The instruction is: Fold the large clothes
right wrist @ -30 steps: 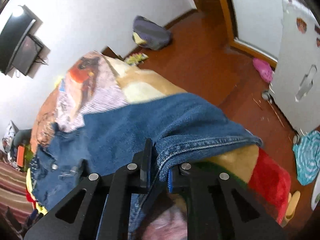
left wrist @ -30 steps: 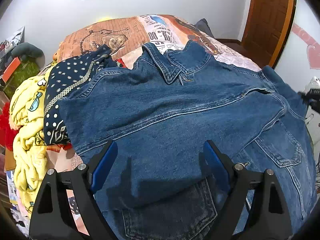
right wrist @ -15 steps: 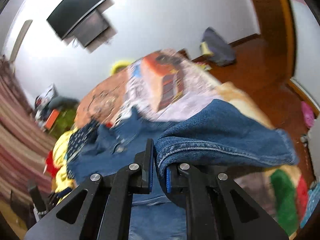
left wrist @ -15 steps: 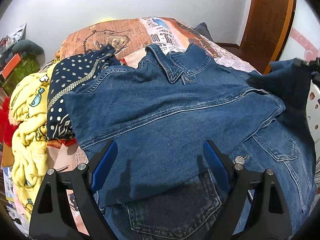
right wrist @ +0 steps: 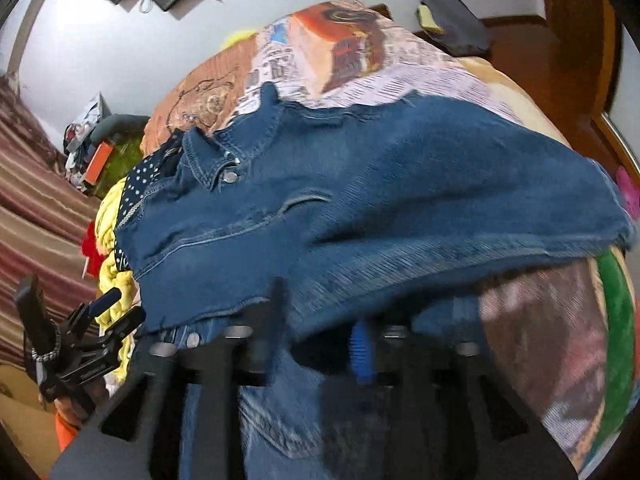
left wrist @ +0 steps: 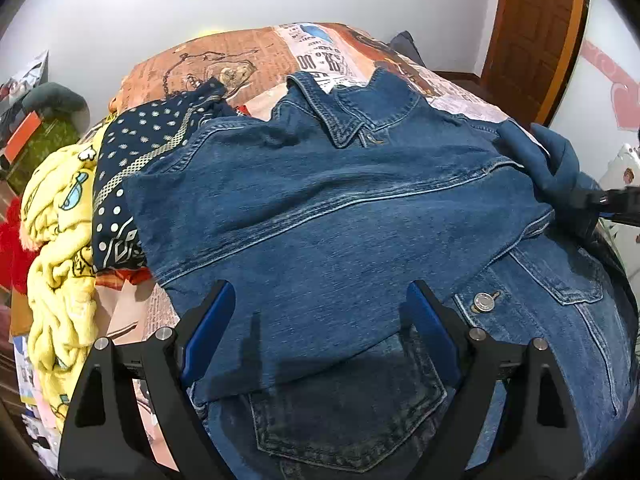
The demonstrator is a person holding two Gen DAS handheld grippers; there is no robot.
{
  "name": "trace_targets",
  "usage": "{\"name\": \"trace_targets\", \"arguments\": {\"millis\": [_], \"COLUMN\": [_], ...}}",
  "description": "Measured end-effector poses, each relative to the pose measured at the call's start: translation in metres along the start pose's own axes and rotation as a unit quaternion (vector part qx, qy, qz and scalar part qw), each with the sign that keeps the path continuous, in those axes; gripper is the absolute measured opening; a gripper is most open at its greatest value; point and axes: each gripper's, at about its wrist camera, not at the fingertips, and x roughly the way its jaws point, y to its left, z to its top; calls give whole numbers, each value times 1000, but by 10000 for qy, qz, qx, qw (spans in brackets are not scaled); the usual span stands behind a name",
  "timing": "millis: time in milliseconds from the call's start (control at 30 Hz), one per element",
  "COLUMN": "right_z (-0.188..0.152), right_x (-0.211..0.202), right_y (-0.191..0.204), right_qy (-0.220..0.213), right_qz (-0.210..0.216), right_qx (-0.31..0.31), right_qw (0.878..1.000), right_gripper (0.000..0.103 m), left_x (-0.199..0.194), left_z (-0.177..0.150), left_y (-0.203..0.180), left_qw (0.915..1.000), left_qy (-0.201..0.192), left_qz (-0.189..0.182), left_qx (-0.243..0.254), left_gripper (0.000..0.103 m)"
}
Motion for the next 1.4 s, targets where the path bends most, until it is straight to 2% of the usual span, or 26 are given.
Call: {"name": "trace_targets", "arguments": {"millis": [167,333,667,767,867,933,967,1067,1233,1400], "right_z": [-3,-1,8,12,18,23,26,32,52,77], "right_x": [-38,-59,-24,-17,-18,-18,-17,-21,-49,-81], "right_y": [-25,-71,-160,-169,-172,-173,-175,-180,-151,-96], "right_qy": [-458,-835,-785,-853,-999,-1096,-1088,-1171,-1578,-1918], "right_qz": [-38,-265,-195,-42,-121,-391,-654,-589,-820,-559], "right_qx": [262,936,2395,2586,2491,2440,2449,2555,1909,1156], "right_qw": [9986,9918,9675,9622,9632,9628,9612,9579,9654,9730], "right_gripper": [66,66,66,66,65,44,27,12,7,7], "left_x": [-1,-1,2,4,7,9,9,9,4,-8], "left_z": [3,8,13,14,15,16,16,16,17,19], "left_y": [-10,-20,-32,-33,-34,-34,-33,-33,-27,-20], "left_qw": [9999,9999,9998,9998,9997,9997,9998,9998,9999,9999], "left_qy": [-39,-52,15,48,96,111,112,104,53,-109], "left_qz": [-2,-73,34,67,91,101,96,94,52,-27], "left_qx": [131,146,208,203,189,171,162,140,85,-4], "left_gripper": [87,87,87,87,87,87,87,87,87,87]}}
